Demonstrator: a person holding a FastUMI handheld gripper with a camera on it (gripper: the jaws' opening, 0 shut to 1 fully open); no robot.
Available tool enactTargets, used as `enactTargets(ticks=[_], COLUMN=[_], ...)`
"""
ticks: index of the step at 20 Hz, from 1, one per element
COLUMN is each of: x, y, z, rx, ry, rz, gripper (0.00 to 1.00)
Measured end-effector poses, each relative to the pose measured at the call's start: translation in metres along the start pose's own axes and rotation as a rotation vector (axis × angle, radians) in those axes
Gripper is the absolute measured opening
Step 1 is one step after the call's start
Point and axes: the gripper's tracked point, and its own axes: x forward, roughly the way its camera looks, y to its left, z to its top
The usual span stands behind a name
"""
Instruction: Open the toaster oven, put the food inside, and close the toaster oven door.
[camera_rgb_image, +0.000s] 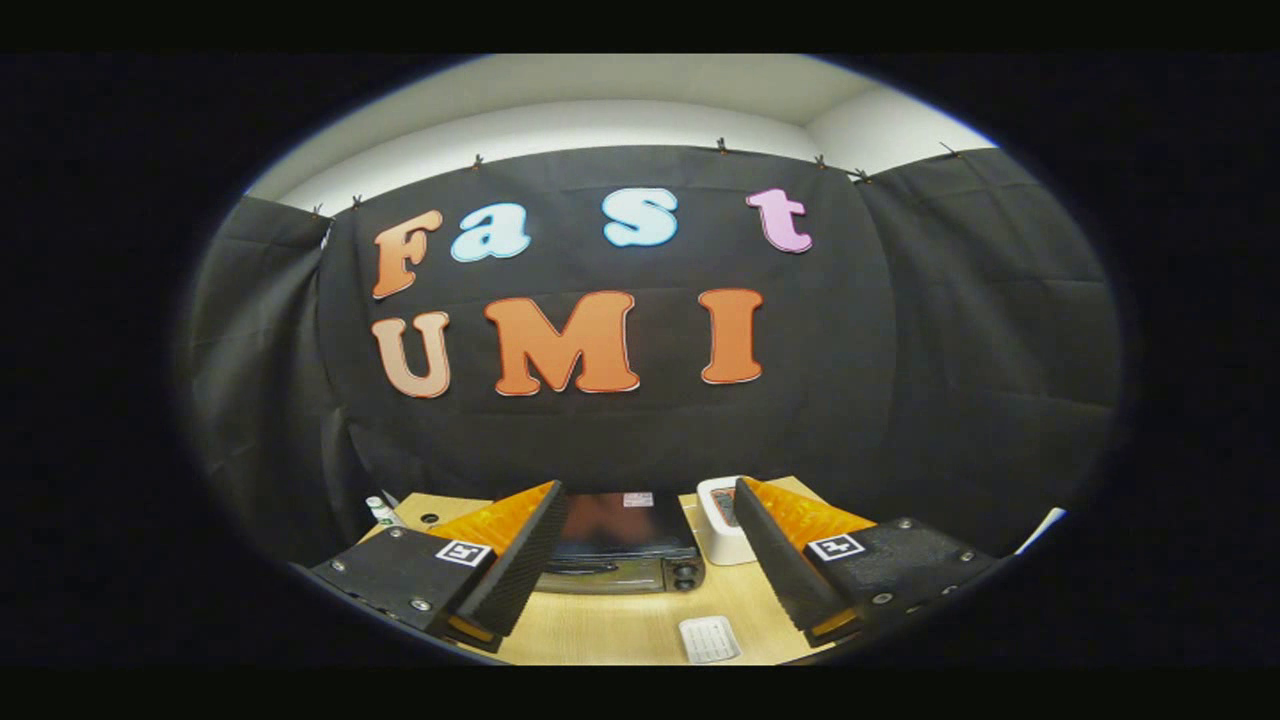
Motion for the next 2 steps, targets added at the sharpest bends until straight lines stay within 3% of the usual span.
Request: enactTargets(ticks=[2], x=[0.0003], y=[-0.0009], z=[-0.0009], rx=[-0.003], ry=[-0.005], rz=[-0.003], gripper=[0.99])
